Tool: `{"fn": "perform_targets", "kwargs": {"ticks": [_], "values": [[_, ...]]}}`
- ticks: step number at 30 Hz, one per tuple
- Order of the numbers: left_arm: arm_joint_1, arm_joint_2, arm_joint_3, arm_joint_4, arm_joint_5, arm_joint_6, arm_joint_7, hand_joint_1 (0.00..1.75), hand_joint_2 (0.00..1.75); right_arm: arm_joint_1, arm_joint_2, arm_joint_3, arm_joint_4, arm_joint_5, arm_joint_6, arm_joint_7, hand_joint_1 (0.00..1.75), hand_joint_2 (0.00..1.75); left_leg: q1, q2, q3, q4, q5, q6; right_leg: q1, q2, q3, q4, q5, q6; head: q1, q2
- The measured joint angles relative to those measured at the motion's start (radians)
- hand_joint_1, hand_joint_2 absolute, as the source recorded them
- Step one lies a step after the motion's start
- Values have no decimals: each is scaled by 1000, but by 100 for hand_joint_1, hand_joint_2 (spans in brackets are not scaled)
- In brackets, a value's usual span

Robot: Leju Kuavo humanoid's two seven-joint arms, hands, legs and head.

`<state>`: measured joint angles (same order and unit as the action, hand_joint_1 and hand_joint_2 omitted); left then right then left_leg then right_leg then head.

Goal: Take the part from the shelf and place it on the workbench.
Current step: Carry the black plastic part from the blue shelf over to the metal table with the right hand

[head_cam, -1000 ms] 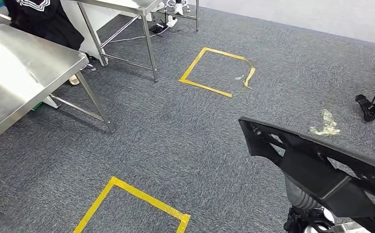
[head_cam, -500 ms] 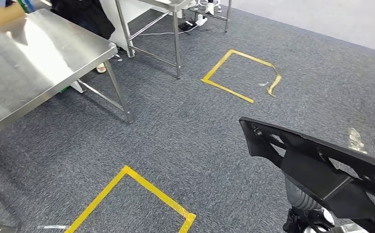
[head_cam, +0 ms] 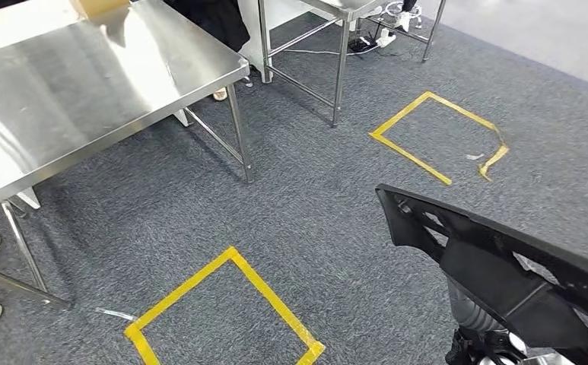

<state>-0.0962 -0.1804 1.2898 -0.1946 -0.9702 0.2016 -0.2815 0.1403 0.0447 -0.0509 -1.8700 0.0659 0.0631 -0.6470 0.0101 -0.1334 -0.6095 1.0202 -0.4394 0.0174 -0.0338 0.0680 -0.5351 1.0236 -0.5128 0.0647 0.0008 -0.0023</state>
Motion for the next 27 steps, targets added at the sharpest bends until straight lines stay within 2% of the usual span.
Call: {"fn": "perform_targets", "kwargs": {"ticks": [1,2,3,5,6,7,8,9,10,12,14,15,16,17,18,19,20,21,22,23,24,25,26,27], "values": [[2,1,0,0,0,1,0,0,175,-1,1,0,0,0,0,0,175,175,2,-7,-3,-2,2,-5,-2,-12,0,0,2,-9,-1,0],[5,1,0,0,0,1,0,0,175,-4,2,-1,0,0,1,0,175,175,2,4,-6,3,0,-10,-3,-22,1,0,3,-15,-2,0],[6,1,0,0,0,2,0,0,175,-6,4,-1,0,0,2,0,175,175,1,27,-16,21,-12,-13,-5,-34,3,-1,4,-23,-6,0],[4,1,0,0,-1,2,0,0,175,-8,7,-2,1,0,3,0,175,175,-1,91,-60,114,-62,-19,-3,-62,5,-2,2,-36,-15,0],[2,1,0,0,-2,2,0,0,175,-8,7,-3,2,0,4,0,175,175,0,109,-92,177,-90,-21,0,-77,6,-2,0,-42,-19,0],[1,1,0,0,-2,2,0,0,175,-8,8,-4,3,-1,4,0,175,175,2,117,-118,230,-109,-22,4,-92,6,-2,-1,-44,-19,0],[2,1,0,0,-2,1,0,0,175,-8,7,-5,5,-1,5,0,175,175,2,122,-133,258,-113,-22,6,-107,7,-2,-3,-46,-19,0],[4,1,0,0,-2,1,0,0,175,-8,8,-5,6,-2,6,0,175,175,2,126,-129,252,-101,-21,8,-121,9,-2,-5,-49,-20,0],[5,1,0,0,-3,0,0,0,175,-9,8,-6,7,-2,6,0,175,175,1,134,-106,211,-75,-17,10,-134,12,-2,-6,-50,-20,0],[4,1,-1,0,-6,0,1,0,175,-10,7,-7,8,-4,8,-2,175,175,-6,176,-39,89,-26,-3,16,-157,17,-2,-11,-50,-19,0],[1,1,-2,0,-10,0,3,0,175,-10,7,-8,8,-7,8,-2,175,175,-17,205,-4,21,-13,8,22,-176,20,-2,-17,-42,-18,0],[1,1,-2,0,-12,-1,5,0,175,-10,7,-9,8,-8,9,-3,175,175,-23,203,-5,16,-17,12,24,-187,21,-4,-18,-38,-17,0],[1,1,-2,0,-13,-1,6,0,175,-10,7,-9,8,-8,9,-3,175,175,-24,189,-5,12,-15,16,25,-197,25,-7,-20,-33,-18,0],[3,1,-2,0,-13,-1,8,0,175,-10,7,-9,7,-8,9,-3,175,175,-23,177,-2,5,-12,21,24,-195,28,-6,-23,-27,-18,0],[3,1,-3,0,-13,-1,9,0,175,-9,6,-10,7,-8,9,-3,175,175,-19,166,3,-3,-7,27,23,-176,26,4,-30,-24,-16,0],[3,0,-3,0,-14,-1,10,0,175,-8,5,-10,6,-8,9,-3,175,175,-14,154,8,-10,-3,32,23,-147,13,34,-46,-22,-14,0],[2,0,-3,0,-14,-2,11,0,175,-5,4,-11,6,-8,10,-3,175,175,-10,142,11,-14,1,35,21,-112,-14,86,-69,-24,-11,0],[1,-1,-4,0,-14,-2,12,0,175,-1,3,-12,6,-8,10,-3,175,175,-9,128,10,-14,2,37,21,-88,-48,152,-94,-26,-9,0],[0,-1,-4,0,-15,-3,12,0,175,2,2,-14,6,-8,10,-3,175,175,-9,113,9,-14,3,38,20,-77,-84,217,-115,-26,-7,0],[0,-2,-4,0,-15,-3,13,0,175,5,2,-15,7,-8,10,-3,175,175,-8,97,8,-14,3,38,20,-74,-108,259,-123,-21,-7,0],[0,-3,-4,0,-15,-3,14,0,175,7,2,-17,8,-8,9,-3,175,175,-8,82,9,-13,3,37,18,-73,-116,263,-114,-13,-7,0],[1,-3,-5,0,-15,-3,15,0,175,7,2,-19,8,-8,9,-3,175,175,-6,66,10,-11,2,36,15,-70,-104,226,-89,-2,-6,0],[2,-4,-5,0,-15,-3,15,0,175,7,2,-20,8,-8,9,-3,175,175,-4,51,10,-8,1,33,10,-60,-76,157,-53,12,-6,0],[2,-4,-5,0,-15,-3,15,0,175,7,2,-22,9,-8,9,-3,175,175,-3,37,9,-4,-1,27,6,-44,-48,90,-25,19,-5,0]]}}
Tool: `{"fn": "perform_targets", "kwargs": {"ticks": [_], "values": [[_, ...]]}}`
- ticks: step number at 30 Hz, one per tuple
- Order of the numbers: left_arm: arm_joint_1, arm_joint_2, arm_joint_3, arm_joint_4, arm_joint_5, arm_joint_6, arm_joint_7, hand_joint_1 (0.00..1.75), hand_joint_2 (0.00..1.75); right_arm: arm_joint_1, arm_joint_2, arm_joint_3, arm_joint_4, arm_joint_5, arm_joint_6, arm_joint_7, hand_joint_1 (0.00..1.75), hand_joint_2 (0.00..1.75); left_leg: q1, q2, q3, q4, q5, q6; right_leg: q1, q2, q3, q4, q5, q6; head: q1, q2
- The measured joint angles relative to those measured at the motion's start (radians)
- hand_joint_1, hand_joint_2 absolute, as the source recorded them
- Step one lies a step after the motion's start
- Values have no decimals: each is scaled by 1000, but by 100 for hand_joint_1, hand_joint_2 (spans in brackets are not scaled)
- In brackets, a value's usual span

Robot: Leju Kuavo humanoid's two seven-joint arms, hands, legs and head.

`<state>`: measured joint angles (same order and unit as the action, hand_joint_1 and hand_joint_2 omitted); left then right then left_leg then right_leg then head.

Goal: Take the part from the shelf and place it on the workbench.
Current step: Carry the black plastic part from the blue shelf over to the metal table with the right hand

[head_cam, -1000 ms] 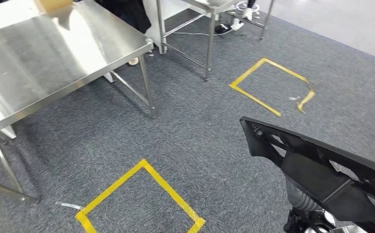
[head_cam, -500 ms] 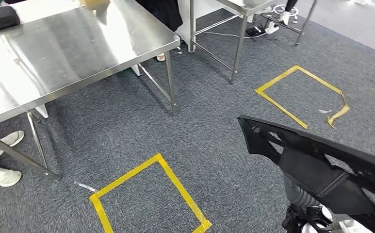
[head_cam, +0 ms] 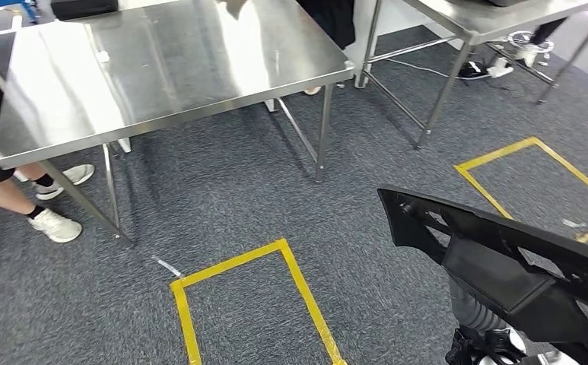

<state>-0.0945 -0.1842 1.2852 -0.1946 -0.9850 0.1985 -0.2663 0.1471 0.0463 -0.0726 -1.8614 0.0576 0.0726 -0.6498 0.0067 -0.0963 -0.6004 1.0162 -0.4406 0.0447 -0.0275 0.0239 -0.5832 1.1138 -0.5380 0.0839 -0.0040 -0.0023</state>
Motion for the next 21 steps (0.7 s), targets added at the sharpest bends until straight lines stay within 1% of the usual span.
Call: {"fn": "perform_targets", "kwargs": {"ticks": [1,2,3,4,5,6,7,8,9,10,11,12,13,14,15,16,17,18,19,20,21], "values": [[0,0,0,0,0,0,0,0,175,0,0,-1,1,0,0,0,175,175,0,-13,-3,5,-2,-6,-3,13,21,-53,21,-1,1,0],[0,0,0,0,0,0,1,0,175,0,0,-1,1,0,0,0,175,175,-2,-23,-7,8,-3,-12,-4,22,33,-82,30,-8,1,0],[1,0,0,0,1,0,1,0,175,-1,0,-2,2,0,1,-1,175,175,-3,-30,-10,8,-1,-18,-1,22,34,-85,30,-21,1,0],[3,0,0,0,1,0,2,0,175,-2,0,-2,3,0,1,-1,175,175,-2,-37,-14,7,1,-22,0,14,36,-86,32,-31,0,0],[6,0,0,0,1,0,2,0,175,-4,1,-2,3,0,2,-1,175,175,0,-34,-15,7,1,-26,-1,6,38,-86,34,-39,-1,0],[8,0,0,0,2,0,2,0,175,-6,1,-3,3,0,3,-1,175,175,0,-17,-20,17,-5,-30,-2,-2,40,-87,36,-46,-2,0],[8,0,0,0,2,1,2,0,175,-8,2,-3,3,0,4,-1,175,175,-1,9,-32,45,-22,-34,-4,-12,41,-88,36,-53,-5,0],[7,0,0,0,2,1,2,0,175,-8,2,-3,3,0,5,-1,175,175,-1,42,-56,94,-50,-38,-5,-24,42,-89,36,-58,-7,0],[5,0,0,0,2,1,2,0,175,-8,2,-4,3,0,5,-1,175,175,-2,69,-88,160,-83,-41,-2,-37,43,-89,34,-62,-9,0],[4,0,0,0,3,1,2,0,175,-7,2,-4,3,0,6,-1,175,175,-1,83,-123,230,-113,-43,0,-51,43,-89,33,-65,-11,0],[4,-1,0,0,3,1,2,0,175,-7,2,-4,4,0,7,-1,175,175,-1,89,-149,281,-129,-44,3,-65,43,-89,31,-67,-11,0],[5,-1,0,0,4,1,2,0,175,-8,2,-4,6,0,8,-1,175,175,-1,91,-157,297,-127,-42,4,-79,44,-89,30,-69,-11,0],[5,-1,0,0,4,1,2,0,175,-9,2,-4,7,0,9,-1,175,175,-1,94,-145,274,-108,-39,5,-92,46,-89,28,-70,-11,0],[5,-1,0,0,4,1,2,0,175,-11,2,-4,7,0,9,-1,175,175,-2,104,-112,214,-76,-34,6,-105,48,-89,27,-71,-11,0],[5,-1,0,0,5,1,2,0,175,-14,2,-4,8,0,10,-1,175,175,-6,129,-72,140,-49,-27,8,-116,51,-89,25,-71,-11,0],[3,-1,0,0,5,1,2,0,175,-16,2,-4,8,0,10,-1,175,175,-11,149,-38,77,-29,-21,12,-127,54,-89,22,-69,-10,0],[1,-1,0,0,5,2,2,0,175,-18,2,-4,8,0,10,-1,175,175,-16,165,-16,35,-20,-16,16,-138,56,-89,19,-66,-10,0],[-1,-1,0,0,5,2,2,0,175,-18,2,-4,8,0,10,-1,175,175,-21,170,-9,19,-21,-13,19,-148,58,-90,17,-62,-10,0],[-2,-1,0,0,6,3,2,0,175,-18,2,-3,8,0,11,-1,175,175,-24,157,-11,18,-21,-10,21,-160,60,-92,15,-57,-9,0],[-1,-1,0,0,8,5,3,0,175,-19,2,-2,8,0,12,-1,175,175,-23,144,-10,14,-18,-5,22,-165,62,-93,13,-52,-10,0],[0,-1,0,0,10,6,4,0,175,-20,2,-1,8,0,14,-1,175,175,-21,131,-7,8,-14,0,21,-154,62,-88,8,-47,-9,0]]}}
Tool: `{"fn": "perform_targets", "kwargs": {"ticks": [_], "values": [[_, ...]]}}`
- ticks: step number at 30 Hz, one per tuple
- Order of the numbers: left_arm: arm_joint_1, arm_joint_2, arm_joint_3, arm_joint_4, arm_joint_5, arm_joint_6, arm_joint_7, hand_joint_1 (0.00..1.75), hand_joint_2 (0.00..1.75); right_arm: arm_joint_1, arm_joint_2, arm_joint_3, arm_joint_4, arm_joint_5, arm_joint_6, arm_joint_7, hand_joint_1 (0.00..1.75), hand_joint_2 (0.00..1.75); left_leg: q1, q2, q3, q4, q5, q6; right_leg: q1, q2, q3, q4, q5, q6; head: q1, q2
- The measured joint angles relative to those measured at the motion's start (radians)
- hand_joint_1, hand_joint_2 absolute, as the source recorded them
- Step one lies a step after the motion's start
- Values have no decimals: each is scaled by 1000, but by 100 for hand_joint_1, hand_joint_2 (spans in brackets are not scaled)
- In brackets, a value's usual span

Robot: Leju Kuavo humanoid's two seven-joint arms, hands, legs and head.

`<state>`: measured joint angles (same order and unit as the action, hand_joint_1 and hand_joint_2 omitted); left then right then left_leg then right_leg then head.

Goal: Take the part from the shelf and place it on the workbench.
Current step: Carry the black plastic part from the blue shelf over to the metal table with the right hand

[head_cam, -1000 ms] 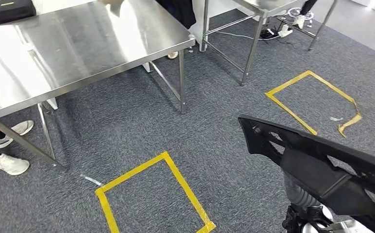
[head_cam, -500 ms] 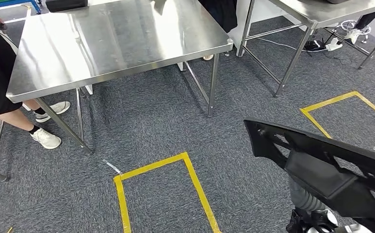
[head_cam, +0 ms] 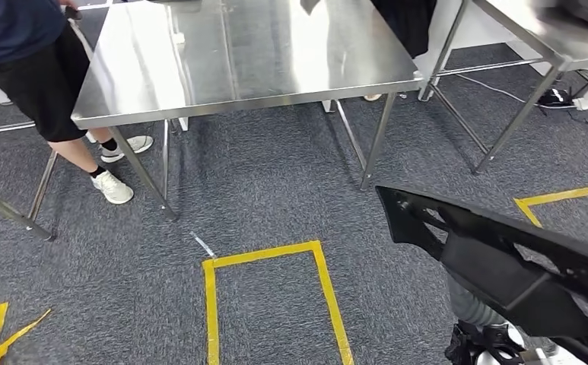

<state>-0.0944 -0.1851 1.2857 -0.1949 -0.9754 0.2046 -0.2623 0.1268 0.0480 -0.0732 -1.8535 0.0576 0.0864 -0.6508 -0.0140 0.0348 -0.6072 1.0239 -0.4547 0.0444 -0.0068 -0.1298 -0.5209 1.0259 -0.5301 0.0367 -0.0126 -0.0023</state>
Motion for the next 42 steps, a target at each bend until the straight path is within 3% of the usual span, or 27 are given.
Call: {"fn": "perform_targets", "kwargs": {"ticks": [1,3,5,6,7,9,10,12,14,15,17,19,21,22,23,25,27,30,38,42], "values": [[1,0,0,0,2,1,1,0,175,-2,0,1,0,0,2,0,175,175,3,-12,4,-6,4,5,-1,26,-7,19,-11,2,1,0],[-1,-1,0,0,3,3,2,0,175,-3,-3,2,2,-1,4,0,175,175,8,-37,7,-12,9,12,-4,95,-55,120,-57,-1,6,0],[-2,-2,0,0,4,3,2,0,175,-2,-5,2,8,-1,5,0,175,175,9,-67,5,-11,11,15,-4,121,-121,246,-101,-3,9,0],[-2,-3,0,0,4,3,2,0,175,-2,-6,2,11,-1,5,0,175,175,10,-84,5,-11,11,15,-4,124,-138,273,-103,2,9,0],[-1,-4,0,0,4,3,1,0,175,-3,-7,2,13,-1,6,0,175,175,10,-100,6,-10,11,14,-6,125,-137,260,-88,10,9,0],[0,-4,0,0,5,3,-1,0,175,-4,-9,2,16,-2,6,0,175,175,13,-129,8,-8,11,10,-12,142,-83,131,-24,31,9,0],[1,-4,0,0,5,3,-2,0,175,-5,-9,2,17,-1,6,0,175,175,12,-142,8,-4,10,6,-15,152,-56,65,3,36,10,0],[3,-3,0,0,5,3,-4,0,175,-9,-10,2,19,-1,6,0,175,175,9,-156,4,-1,8,-3,-16,164,-30,0,27,25,11,0],[8,-3,0,0,5,4,-5,0,175,-12,-10,3,20,0,6,0,175,175,9,-162,-1,-2,9,-12,-15,159,-29,-1,31,6,10,0],[10,-2,0,-1,5,4,-6,0,175,-14,-10,3,20,0,5,0,175,175,9,-151,-3,2,6,-16,-17,157,-26,-2,33,0,9,0],[9,-2,0,-1,4,5,-7,0,175,-17,-10,4,21,0,5,0,175,175,9,-104,-26,54,-27,-26,-21,148,-23,-4,35,-15,1,0],[5,-3,0,-1,3,5,-9,0,175,-17,-10,4,22,0,4,0,175,175,12,-57,-85,176,-88,-34,-18,137,-22,-4,33,-25,-7,0],[3,-3,0,-1,2,5,-10,0,175,-17,-10,3,24,-1,4,0,175,175,17,-45,-138,275,-118,-38,-15,125,-22,-4,31,-27,-8,0],[4,-3,0,-1,2,5,-11,0,175,-18,-11,3,25,-1,3,0,175,175,18,-43,-139,274,-106,-38,-14,121,-21,-4,30,-28,-8,0],[4,-3,0,-1,1,5,-12,0,175,-18,-11,4,25,-1,3,0,175,175,18,-42,-120,234,-78,-35,-14,117,-20,-4,30,-28,-8,0],[3,-2,0,-1,0,6,-16,0,175,-21,-10,4,25,-2,1,0,175,175,16,-36,-47,95,-18,-26,-12,113,-17,-4,27,-26,-8,0],[1,-2,0,-1,-1,6,-19,0,175,-24,-11,4,25,-3,1,1,175,175,11,-29,-3,9,4,-23,-5,111,-18,-2,22,-22,-7,0],[1,-3,0,-1,-2,5,-20,0,175,-26,-11,4,26,-4,1,1,175,175,6,-32,1,-2,7,-29,-2,108,-19,-2,18,-20,-7,0],[1,-3,0,-1,0,12,-20,0,175,-31,-11,5,29,-4,1,1,175,175,-4,-36,0,0,3,-13,-4,107,-14,-12,24,-9,-6,0],[1,-2,0,-1,4,14,-18,0,175,-36,-11,9,34,-5,1,1,175,175,-9,-38,-2,5,-3,3,-13,106,-10,-19,26,7,-7,0]]}}
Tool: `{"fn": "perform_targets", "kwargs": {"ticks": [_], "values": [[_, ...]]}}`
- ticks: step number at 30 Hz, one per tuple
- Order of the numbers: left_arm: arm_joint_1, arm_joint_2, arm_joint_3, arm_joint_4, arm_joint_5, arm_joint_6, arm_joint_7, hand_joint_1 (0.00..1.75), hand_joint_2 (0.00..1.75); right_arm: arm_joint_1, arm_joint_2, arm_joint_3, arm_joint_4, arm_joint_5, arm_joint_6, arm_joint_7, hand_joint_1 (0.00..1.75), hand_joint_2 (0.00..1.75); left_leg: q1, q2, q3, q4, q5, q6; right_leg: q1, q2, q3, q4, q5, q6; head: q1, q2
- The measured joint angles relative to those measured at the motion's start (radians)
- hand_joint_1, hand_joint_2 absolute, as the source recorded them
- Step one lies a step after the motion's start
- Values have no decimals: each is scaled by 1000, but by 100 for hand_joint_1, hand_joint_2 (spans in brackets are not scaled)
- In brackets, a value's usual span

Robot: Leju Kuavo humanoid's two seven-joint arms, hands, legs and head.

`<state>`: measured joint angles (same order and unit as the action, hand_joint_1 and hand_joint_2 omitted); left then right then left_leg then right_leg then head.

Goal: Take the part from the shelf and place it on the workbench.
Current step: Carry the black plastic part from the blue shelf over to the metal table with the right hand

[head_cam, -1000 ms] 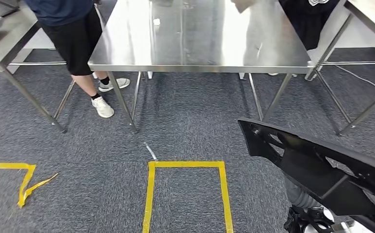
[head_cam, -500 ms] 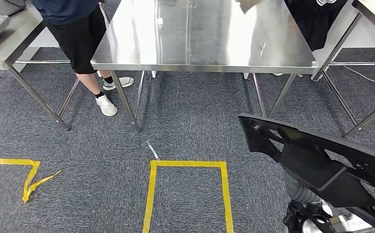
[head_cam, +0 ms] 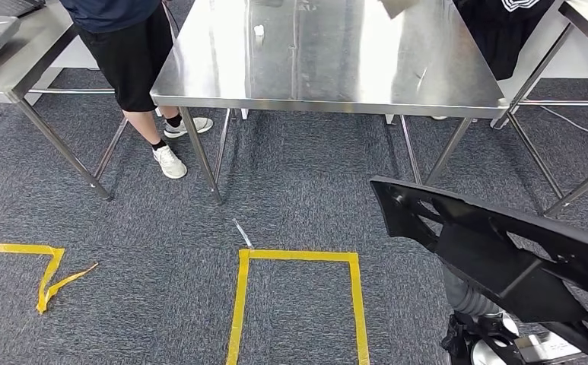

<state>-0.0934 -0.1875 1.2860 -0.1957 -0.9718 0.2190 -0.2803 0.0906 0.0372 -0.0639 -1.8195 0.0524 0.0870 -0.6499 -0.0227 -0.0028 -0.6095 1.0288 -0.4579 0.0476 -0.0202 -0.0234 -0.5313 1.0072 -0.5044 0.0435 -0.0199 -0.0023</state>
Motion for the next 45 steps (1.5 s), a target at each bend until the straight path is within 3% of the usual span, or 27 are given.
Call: {"fn": "perform_targets", "kwargs": {"ticks": [3,4,7,8,9,10,12,13,15,17,19,22,23,24,25,27,28,30,32,34,35,37,39,40,41,43,45], "values": [[0,-1,0,0,1,0,2,0,175,-5,-1,5,1,0,0,0,175,175,8,0,13,-21,9,11,2,1,0,5,-5,6,0,0],[-1,-1,0,0,2,0,2,0,175,-7,-2,7,1,0,0,0,175,175,12,0,19,-31,13,15,3,4,-12,31,-19,5,1,0],[-2,-2,0,0,3,0,2,0,175,-6,-6,7,4,0,0,0,175,175,17,-4,24,-39,17,19,1,13,-102,208,-90,-3,4,0],[-2,-3,0,0,3,0,2,0,175,-4,-7,7,6,0,0,0,175,175,18,-6,24,-39,16,18,0,14,-129,255,-101,0,5,0],[-1,-4,0,0,4,0,2,0,175,-3,-8,7,8,0,0,0,175,175,19,-9,24,-38,15,16,-3,15,-140,268,-98,7,5,0],[-1,-4,0,0,4,0,2,0,175,-2,-8,7,9,0,0,0,175,175,22,-12,25,-36,14,12,-7,15,-130,241,-79,18,5,0],[0,-4,0,0,5,0,3,0,175,-3,-9,7,11,0,-1,0,175,175,27,-18,25,-26,6,-2,-16,15,-72,112,-23,42,6,0],[0,-4,0,0,5,0,3,0,175,-2,-9,8,11,0,-1,0,175,175,28,-20,24,-18,-1,-11,-19,17,-45,59,-4,44,7,0],[0,-4,0,0,5,1,3,0,175,-2,-10,7,13,-1,-2,0,175,175,26,-23,22,-10,-9,-27,-17,20,-23,19,5,29,7,0],[1,-5,0,0,4,1,3,0,175,-1,-10,6,14,-2,-4,0,175,175,30,-23,23,-11,-11,-35,-15,21,-21,19,6,7,6,0],[1,-6,0,0,2,1,3,0,175,0,-11,6,14,-4,-4,0,175,175,35,-16,7,23,-30,-43,-17,21,-17,18,5,-6,5,0],[1,-6,0,0,0,1,3,0,175,1,-10,6,14,-4,-5,0,175,175,36,-6,-88,203,-104,-52,-13,19,-7,17,-4,-21,3,0],[2,-6,0,0,0,1,3,0,175,2,-10,6,14,-4,-5,0,175,175,36,-5,-122,258,-116,-52,-11,19,-4,18,-7,-25,3,0],[4,-7,0,0,0,1,3,0,175,3,-10,6,14,-4,-5,0,175,175,36,-5,-142,281,-110,-50,-9,18,0,18,-11,-28,2,0],[5,-7,0,0,-1,1,3,0,175,5,-10,6,14,-4,-5,0,175,175,35,-5,-143,266,-85,-46,-7,19,6,18,-15,-30,3,0],[6,-6,0,0,-4,0,4,0,175,6,-10,5,14,-4,-7,-1,175,175,31,-4,-94,142,-7,-30,-5,20,18,16,-25,-31,2,0],[5,-5,0,0,-6,0,4,0,175,8,-10,5,13,-4,-8,-1,175,175,26,-2,-64,80,15,-21,-2,20,22,15,-31,-28,3,0],[3,-4,0,0,-11,0,4,0,175,13,-10,5,12,-4,-12,-1,175,175,16,1,-30,12,20,-8,-2,20,31,11,-38,-16,3,0],[3,-4,0,0,-12,0,5,0,175,20,-9,4,10,-4,-13,-2,175,175,11,0,-14,-4,10,1,-1,18,44,11,-34,2,2,0],[5,-4,0,0,-13,0,6,0,175,24,-10,4,7,-4,-14,-2,175,175,13,-3,12,-20,12,8,0,18,43,34,-42,9,4,0],[5,-4,0,0,-13,0,6,0,175,24,-11,3,6,-5,-14,-2,175,175,15,-5,24,-26,12,11,1,19,24,68,-55,6,6,0],[3,-5,0,0,-13,0,5,0,175,28,-13,2,5,-5,-14,-2,175,175,16,-7,31,-28,8,16,1,21,-51,182,-93,0,10,0],[4,-6,0,0,-12,-1,5,0,175,35,-14,2,4,-5,-14,-2,175,175,15,-10,36,-28,-1,17,0,21,-123,262,-122,5,11,0],[5,-6,0,0,-12,0,6,0,175,37,-14,2,4,-5,-14,-2,175,175,16,-12,41,-28,-6,15,-1,21,-135,254,-114,12,12,0],[5,-6,0,0,-11,0,5,0,175,39,-15,2,4,-4,-14,-2,175,175,16,-14,49,-28,-13,12,-3,21,-129,211,-86,23,12,0],[6,-7,0,0,-10,0,4,0,175,39,-15,2,5,-3,-14,-2,175,175,17,-17,69,-27,-28,4,-7,20,-91,85,-6,41,13,0],[5,-6,0,0,-8,1,2,0,175,38,-14,2,5,-2,-14,-2,175,175,16,-18,80,-25,-44,-9,-4,14,-65,21,30,27,15,0]]}}
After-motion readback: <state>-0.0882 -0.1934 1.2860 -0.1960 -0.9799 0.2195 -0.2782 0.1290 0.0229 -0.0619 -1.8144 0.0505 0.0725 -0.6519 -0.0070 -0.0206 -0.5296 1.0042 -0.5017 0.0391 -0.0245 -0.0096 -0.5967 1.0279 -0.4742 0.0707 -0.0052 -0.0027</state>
